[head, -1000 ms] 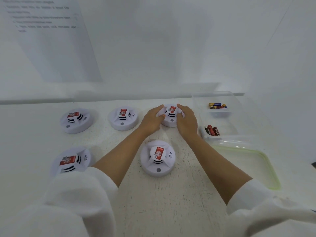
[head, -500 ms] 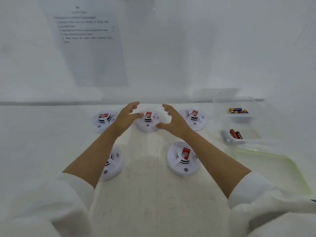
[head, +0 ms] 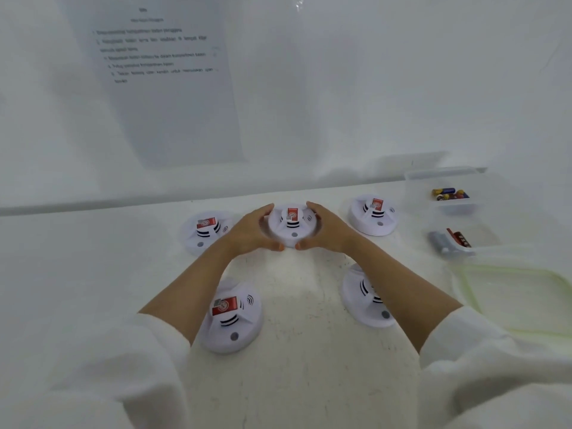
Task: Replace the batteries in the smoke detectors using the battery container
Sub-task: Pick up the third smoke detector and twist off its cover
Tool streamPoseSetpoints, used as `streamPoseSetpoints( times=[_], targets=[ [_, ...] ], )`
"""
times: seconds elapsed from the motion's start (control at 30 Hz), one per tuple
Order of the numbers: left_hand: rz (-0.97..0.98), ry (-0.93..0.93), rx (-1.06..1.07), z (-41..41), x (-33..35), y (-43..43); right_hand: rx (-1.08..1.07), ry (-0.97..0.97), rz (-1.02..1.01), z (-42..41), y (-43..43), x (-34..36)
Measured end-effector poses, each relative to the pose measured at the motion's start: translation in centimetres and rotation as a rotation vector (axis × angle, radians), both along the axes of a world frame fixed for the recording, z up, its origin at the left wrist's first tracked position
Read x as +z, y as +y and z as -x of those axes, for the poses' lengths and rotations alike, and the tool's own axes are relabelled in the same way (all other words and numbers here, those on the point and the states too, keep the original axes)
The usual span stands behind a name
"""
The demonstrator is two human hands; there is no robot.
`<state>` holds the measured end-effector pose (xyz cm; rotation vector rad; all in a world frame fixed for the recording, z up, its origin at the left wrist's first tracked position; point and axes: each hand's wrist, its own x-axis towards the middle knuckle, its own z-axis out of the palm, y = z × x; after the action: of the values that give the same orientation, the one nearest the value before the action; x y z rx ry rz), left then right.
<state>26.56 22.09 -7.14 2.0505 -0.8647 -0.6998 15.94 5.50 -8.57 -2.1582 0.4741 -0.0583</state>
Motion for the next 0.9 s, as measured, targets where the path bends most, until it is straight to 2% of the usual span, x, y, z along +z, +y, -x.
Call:
streamPoseSetpoints(
  times=[0.5,0.9],
  targets=[
    [0.110,-0.066,0.071,0.1,-0.7,-0.7,-0.010,-0.058,0.016,0.2,-0.3,0.5],
    [0.194,-0.172,0.089,4.2,4.4,-5.7,-0.014,-0.217,-0.025,4.7,-5.1,5.5]
  ],
)
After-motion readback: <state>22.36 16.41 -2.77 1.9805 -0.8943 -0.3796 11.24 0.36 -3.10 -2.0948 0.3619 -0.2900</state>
